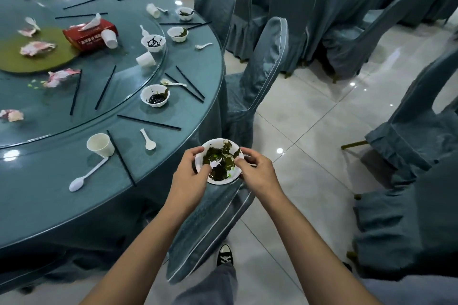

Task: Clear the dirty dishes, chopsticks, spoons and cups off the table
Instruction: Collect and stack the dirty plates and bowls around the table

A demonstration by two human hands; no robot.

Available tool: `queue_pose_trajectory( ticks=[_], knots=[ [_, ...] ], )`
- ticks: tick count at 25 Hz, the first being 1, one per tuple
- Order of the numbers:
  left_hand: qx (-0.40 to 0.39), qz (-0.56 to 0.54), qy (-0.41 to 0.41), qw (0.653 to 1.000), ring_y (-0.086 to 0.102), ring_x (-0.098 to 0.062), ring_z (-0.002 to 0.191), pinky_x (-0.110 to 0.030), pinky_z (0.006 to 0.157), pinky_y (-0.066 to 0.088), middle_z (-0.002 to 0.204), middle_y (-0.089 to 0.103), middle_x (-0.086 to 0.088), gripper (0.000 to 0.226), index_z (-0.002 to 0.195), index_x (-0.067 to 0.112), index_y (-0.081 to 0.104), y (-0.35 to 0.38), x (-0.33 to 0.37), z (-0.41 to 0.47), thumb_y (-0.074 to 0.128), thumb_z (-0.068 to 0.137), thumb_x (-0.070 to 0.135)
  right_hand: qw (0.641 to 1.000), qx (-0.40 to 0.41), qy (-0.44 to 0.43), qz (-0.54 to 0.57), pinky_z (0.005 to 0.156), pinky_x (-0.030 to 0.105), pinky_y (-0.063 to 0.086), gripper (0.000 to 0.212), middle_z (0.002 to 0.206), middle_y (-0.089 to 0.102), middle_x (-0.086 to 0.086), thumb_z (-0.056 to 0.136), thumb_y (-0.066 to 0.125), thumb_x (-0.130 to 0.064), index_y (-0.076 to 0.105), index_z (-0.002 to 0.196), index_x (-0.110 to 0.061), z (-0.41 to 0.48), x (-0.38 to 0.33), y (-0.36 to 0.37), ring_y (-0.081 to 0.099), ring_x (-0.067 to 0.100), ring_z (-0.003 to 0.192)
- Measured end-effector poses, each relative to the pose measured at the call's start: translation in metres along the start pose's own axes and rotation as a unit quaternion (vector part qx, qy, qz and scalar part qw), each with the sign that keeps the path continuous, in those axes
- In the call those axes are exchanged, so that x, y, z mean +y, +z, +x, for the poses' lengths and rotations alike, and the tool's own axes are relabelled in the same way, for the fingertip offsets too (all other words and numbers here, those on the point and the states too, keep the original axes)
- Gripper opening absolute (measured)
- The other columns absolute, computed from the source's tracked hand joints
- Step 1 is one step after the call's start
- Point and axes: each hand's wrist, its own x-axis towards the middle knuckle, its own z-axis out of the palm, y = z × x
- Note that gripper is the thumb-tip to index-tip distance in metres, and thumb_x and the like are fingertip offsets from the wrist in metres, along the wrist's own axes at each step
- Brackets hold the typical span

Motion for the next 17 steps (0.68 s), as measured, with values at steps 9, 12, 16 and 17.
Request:
queue_pose_trajectory(
  ticks=[9,12,16,17],
  knots=[
    [0.068,-0.028,-0.045,0.996,0.06,-0.007,0.089,-0.015,0.07,0.042,0.11,0.066,0.009,0.038,0.127,0.036,0.056,0.019,0.019,0.062,0.059,0.095,0.014,0.995,-0.088,-0.016,-0.037,0.093,0.042,0.06,0.029,0.11,0.072,-0.007,0.096,0.065,-0.022,0.068,0.125,-0.025,0.089,-0.034,0.0,0.069,0.011,0.102],
    [0.082,-0.039,-0.057,0.994,0.063,-0.006,0.087,-0.014,0.069,0.045,0.11,0.067,0.01,0.038,0.126,0.038,0.056,0.017,0.025,0.073,0.058,0.096,0.016,0.993,-0.111,-0.026,-0.026,0.093,0.042,0.059,0.028,0.107,0.074,-0.006,0.096,0.064,-0.016,0.069,0.123,-0.021,0.104,-0.044,0.004,0.07,0.012,0.1],
    [0.111,-0.054,-0.064,0.99,0.067,-0.011,0.105,-0.035,0.093,0.054,0.114,0.067,0.016,0.038,0.124,0.041,0.056,0.012,0.03,0.09,0.059,0.095,0.016,0.988,-0.146,-0.037,-0.035,0.093,0.042,0.059,0.024,0.103,0.075,-0.008,0.096,0.065,-0.017,0.069,0.117,-0.026,0.126,-0.061,0.013,0.071,0.011,0.099],
    [0.118,-0.057,-0.067,0.989,0.067,-0.011,0.107,-0.039,0.097,0.054,0.115,0.065,0.019,0.038,0.124,0.042,0.056,0.01,0.03,0.094,0.059,0.095,0.016,0.987,-0.152,-0.041,-0.043,0.093,0.042,0.059,0.023,0.102,0.075,-0.009,0.095,0.065,-0.019,0.069,0.116,-0.028,0.132,-0.064,0.017,0.071,0.01,0.098]
  ],
)
